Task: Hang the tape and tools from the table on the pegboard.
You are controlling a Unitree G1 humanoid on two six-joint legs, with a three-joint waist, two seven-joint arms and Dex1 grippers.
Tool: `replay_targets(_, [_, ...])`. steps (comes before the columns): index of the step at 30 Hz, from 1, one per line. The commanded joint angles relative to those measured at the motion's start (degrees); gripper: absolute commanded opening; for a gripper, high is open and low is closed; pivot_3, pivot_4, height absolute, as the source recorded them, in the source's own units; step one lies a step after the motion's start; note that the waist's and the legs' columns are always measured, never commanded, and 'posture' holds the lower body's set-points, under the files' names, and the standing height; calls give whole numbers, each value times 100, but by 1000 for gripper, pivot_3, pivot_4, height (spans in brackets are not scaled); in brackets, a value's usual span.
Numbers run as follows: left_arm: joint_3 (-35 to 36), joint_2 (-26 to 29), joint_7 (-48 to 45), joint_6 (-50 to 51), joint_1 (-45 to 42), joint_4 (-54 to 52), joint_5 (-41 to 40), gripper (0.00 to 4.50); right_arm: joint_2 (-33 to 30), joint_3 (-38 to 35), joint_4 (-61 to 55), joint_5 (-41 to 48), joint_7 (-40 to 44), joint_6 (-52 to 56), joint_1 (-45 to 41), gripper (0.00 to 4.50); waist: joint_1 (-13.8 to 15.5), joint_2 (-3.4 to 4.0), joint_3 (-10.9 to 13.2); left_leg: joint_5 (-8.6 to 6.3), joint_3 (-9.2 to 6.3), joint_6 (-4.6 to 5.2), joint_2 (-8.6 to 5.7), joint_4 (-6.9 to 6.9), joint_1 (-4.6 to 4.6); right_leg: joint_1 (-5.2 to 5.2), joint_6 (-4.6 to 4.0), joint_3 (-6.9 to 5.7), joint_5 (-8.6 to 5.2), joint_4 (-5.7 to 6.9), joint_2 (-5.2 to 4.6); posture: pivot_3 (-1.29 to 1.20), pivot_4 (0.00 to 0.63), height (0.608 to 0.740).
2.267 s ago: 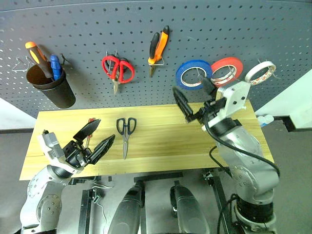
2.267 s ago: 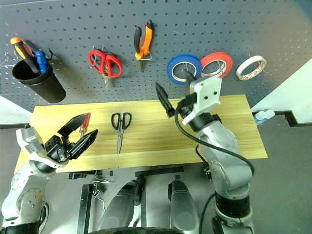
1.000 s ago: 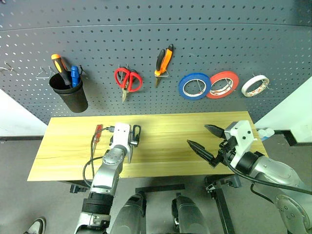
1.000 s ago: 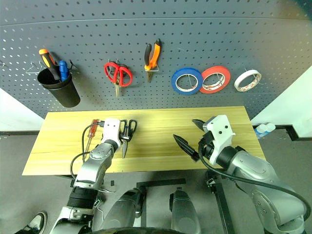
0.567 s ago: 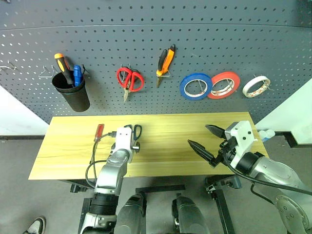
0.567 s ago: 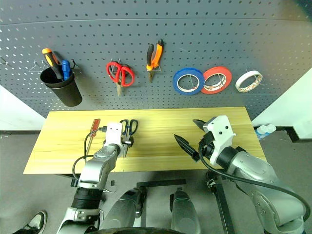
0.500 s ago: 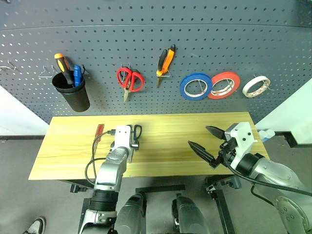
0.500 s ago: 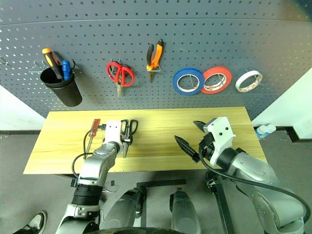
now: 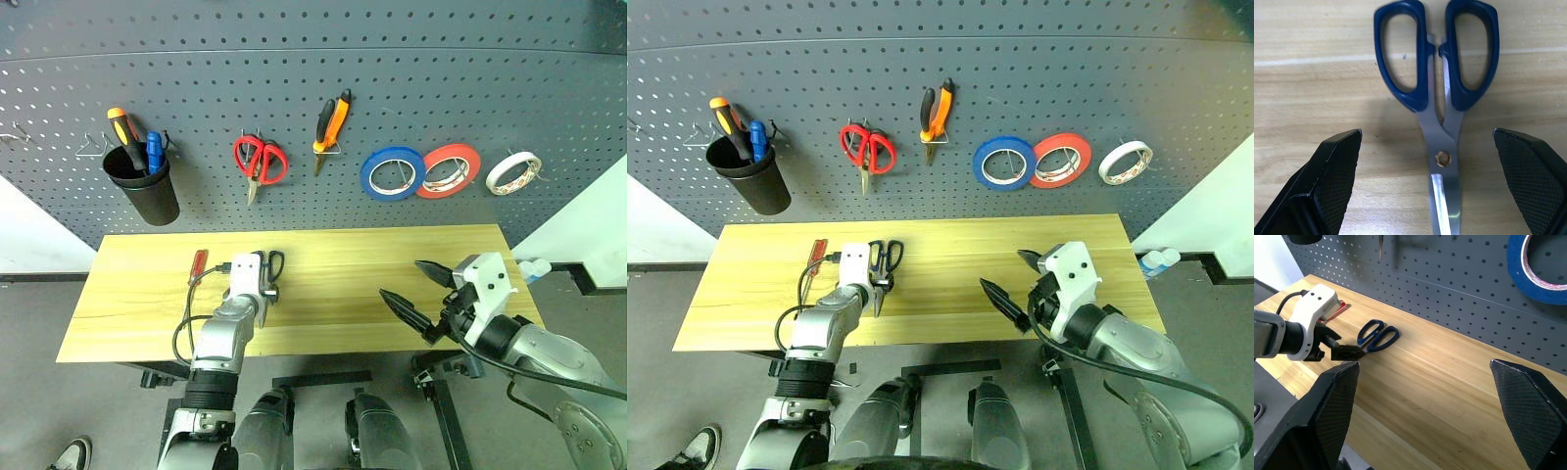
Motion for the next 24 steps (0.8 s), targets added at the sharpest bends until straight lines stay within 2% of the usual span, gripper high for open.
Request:
replay_targets(1, [5,-43,-2,-86,3,129,-52,4500,-35,-160,-301,98,-8,-66,21,4451,-3,0,0,0,0,0,0,0,0,0,0,0,0,0,0,-105,223,715])
replay_targets(15, [8,-113,67,-516,-394,1009,-35,4500,-27,-202,-498,218,-189,5,193,4451,-8,-1,2,-2,1,2,0,1,-2,0,1,0,0,-2,-1,-122,241,715])
replay_targets(24, [-102,-94,179,-321,-388,1069,88,4500,-11,-189,-529,223,-302,-1,213,4451,-19,-2,3,-3,1,3,0,0,-1,1,1,0,0,-3,-1,-121,245,715])
